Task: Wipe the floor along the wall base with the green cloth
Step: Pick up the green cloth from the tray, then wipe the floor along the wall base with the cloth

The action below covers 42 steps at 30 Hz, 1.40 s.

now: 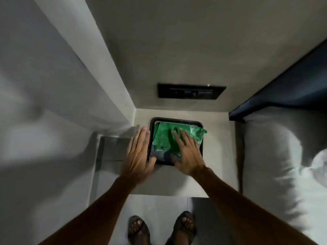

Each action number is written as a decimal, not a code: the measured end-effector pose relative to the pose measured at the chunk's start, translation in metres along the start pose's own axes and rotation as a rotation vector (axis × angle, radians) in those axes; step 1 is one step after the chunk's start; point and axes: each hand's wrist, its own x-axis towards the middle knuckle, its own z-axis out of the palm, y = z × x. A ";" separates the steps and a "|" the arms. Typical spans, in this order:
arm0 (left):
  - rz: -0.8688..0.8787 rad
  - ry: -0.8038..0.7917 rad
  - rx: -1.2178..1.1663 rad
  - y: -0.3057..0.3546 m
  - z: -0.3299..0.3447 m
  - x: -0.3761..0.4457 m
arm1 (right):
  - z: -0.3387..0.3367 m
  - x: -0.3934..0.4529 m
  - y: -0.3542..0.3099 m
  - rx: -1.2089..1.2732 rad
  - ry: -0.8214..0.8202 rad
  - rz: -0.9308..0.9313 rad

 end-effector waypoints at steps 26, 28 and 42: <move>-0.203 0.228 -0.069 -0.053 0.070 0.011 | 0.021 0.047 0.027 0.601 0.327 0.180; -0.227 0.246 -0.108 -0.058 0.057 -0.011 | 0.006 0.040 0.017 0.740 0.355 0.226; -0.482 0.303 -0.119 -0.106 0.006 -0.182 | 0.010 -0.042 -0.121 1.103 0.159 -0.039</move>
